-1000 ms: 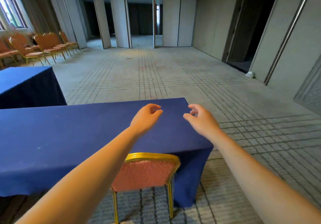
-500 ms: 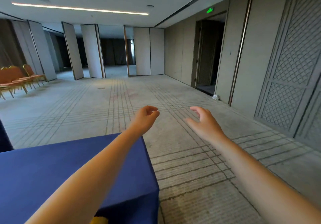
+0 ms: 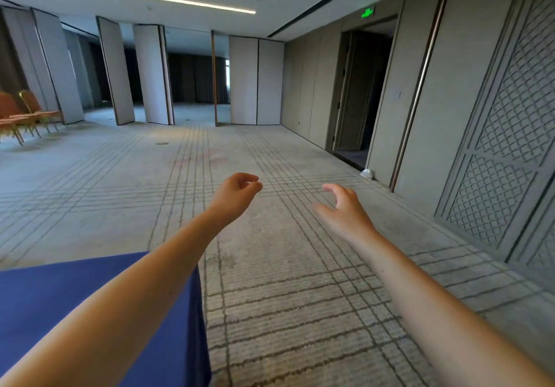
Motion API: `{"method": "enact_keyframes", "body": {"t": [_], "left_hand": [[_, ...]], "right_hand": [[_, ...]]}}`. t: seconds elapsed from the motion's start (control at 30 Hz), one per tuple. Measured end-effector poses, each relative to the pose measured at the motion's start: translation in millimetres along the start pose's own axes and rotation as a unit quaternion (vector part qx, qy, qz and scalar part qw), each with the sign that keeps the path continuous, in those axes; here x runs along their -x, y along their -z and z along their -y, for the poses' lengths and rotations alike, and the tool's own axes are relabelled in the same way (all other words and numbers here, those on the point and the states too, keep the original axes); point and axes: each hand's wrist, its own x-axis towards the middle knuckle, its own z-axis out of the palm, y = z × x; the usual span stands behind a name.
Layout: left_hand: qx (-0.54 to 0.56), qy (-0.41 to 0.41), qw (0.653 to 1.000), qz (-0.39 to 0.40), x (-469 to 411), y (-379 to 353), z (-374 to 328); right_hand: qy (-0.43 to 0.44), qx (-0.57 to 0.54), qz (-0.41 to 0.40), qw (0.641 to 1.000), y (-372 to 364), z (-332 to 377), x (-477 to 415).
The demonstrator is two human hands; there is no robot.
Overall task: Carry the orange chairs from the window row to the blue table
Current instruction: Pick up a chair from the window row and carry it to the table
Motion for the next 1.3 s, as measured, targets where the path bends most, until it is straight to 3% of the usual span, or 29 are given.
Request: {"method": "enact_keyframes", "body": {"t": [0.33,0.67,0.97,1.3], "left_hand": [[0.014,-0.003,0.999,-0.031,-232.0,-24.7,34.6],[-0.05,0.02,0.996,-0.076,-403.3,-42.0,95.9],[-0.145,0.056,0.97,-0.188,-601.4,-10.8,150.7],[-0.174,0.145,0.936,-0.269,-742.8,67.9,257.6]], "right_hand": [[0.017,0.027,0.024,0.999,-21.9,-31.8,-233.9],[0.047,0.014,0.064,0.997,-76.8,-71.8,-445.8],[0.12,-0.025,0.122,0.985,-166.6,-66.0,-707.2],[0.177,-0.056,0.244,0.952,-327.7,-26.8,-896.3]]}}
